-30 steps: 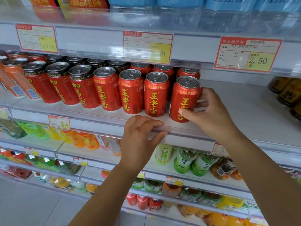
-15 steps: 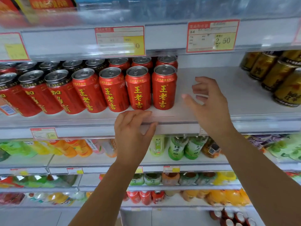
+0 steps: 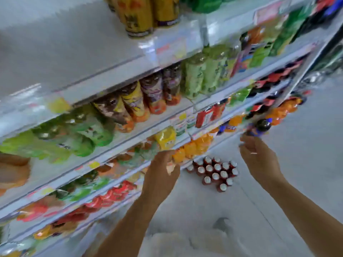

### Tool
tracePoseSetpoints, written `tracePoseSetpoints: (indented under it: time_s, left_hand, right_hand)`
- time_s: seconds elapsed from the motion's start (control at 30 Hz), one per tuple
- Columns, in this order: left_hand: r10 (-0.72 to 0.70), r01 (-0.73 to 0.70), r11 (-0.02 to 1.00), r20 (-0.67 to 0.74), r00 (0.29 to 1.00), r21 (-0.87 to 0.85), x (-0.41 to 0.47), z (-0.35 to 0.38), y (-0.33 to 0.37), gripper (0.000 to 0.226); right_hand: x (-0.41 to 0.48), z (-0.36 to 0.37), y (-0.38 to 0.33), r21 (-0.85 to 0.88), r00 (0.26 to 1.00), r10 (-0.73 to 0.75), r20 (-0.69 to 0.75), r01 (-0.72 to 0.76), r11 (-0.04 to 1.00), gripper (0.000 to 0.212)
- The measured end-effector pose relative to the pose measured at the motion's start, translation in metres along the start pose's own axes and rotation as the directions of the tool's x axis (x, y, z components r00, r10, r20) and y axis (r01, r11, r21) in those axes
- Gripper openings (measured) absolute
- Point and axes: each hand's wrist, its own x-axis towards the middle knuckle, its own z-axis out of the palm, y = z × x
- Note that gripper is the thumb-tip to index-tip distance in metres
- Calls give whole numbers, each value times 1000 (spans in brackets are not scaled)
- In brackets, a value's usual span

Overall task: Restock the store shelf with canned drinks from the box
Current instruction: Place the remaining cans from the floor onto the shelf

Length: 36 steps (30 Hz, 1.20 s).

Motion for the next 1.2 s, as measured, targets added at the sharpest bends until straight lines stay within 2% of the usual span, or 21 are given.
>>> tracePoseSetpoints:
  time_s: [0.1,0.2,0.33,0.47,0.67,0.83,0.97,1.07,1.2]
  left_hand:
    - [-160,169,985,220,962,-22,0,91,-8,42]
    - [-285,276,958,394,874,82,3,163,-22,42]
    - [-436,368,900,507,743,234,16,250,-64,46]
    - [-482,361,875,533,695,322,51,337,-138,45]
    - [-413,211,898,574,707,386,118,474,-279,49]
    - [-327,135,927,578,747,349,154,560,-365,69]
    - [-206,72,967,590,781,243,171,608,-396,87]
    - [-174,42,971,574,800,236,173,631,-407,92]
    - [-143,17,967,483,864,256,177,650,-413,81]
  right_hand:
    - [20,-28,95,-105,979,203,13,-201,974,21]
    - [35,-30,171,-139,945,327,10,-322,936,22]
    - [58,11,266,-158,883,457,108,-438,885,22]
    - [84,90,366,-164,810,538,233,-513,843,31]
    - [130,228,504,-260,754,584,300,-525,811,42]
    - [168,323,583,-300,783,530,325,-446,843,64]
    - [184,378,614,-285,815,489,311,-411,866,83]
    - [187,406,627,-252,837,470,280,-408,878,93]
    - [192,425,636,-226,878,445,177,-403,887,80]
